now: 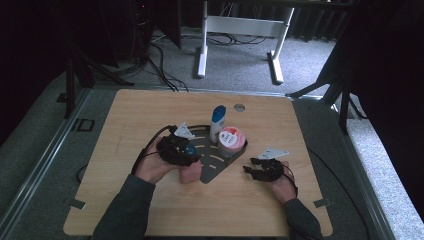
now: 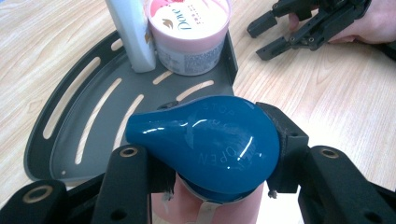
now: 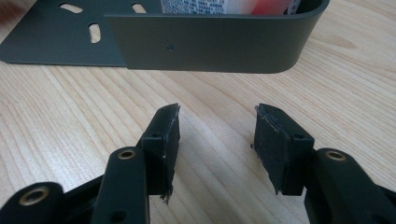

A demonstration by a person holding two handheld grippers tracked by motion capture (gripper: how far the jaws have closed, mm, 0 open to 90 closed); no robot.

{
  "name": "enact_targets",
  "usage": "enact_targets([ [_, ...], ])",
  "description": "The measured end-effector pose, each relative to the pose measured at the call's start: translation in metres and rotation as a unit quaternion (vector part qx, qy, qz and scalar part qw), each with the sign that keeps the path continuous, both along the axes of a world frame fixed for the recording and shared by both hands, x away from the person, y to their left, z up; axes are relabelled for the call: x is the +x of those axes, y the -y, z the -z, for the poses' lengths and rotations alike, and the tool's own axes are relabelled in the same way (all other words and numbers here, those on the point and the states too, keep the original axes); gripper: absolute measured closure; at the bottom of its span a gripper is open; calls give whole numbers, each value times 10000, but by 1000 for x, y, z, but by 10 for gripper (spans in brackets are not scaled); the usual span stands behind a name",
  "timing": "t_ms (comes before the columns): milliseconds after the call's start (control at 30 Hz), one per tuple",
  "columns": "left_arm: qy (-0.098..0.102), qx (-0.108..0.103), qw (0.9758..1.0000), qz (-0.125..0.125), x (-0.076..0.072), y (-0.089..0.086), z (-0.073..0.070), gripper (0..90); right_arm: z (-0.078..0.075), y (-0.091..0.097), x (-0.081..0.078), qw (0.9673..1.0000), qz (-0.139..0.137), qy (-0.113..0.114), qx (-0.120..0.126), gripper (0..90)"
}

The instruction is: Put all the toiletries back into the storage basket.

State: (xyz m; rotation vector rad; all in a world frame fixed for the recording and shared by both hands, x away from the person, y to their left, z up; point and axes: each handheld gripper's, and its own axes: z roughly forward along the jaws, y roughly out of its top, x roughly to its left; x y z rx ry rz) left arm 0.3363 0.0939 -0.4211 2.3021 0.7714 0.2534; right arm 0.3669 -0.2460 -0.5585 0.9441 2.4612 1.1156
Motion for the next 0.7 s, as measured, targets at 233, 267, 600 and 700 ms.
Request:
enact_targets([
  [233, 6, -49, 10000, 29, 5, 9, 1, 531, 0, 0, 0, 10000, -1, 3, 0, 503],
  [267, 1, -51, 10000, 24, 5, 10, 1, 530, 0, 0, 0, 10000, -2, 4, -3, 502],
  [600, -52, -42, 10000, 43, 13, 19, 4, 531, 0, 0, 0, 10000, -1, -2, 3, 502],
  [700, -63, -15, 10000, 24, 18, 21, 6, 531, 0, 0, 0, 10000, -6, -2, 5, 501],
])
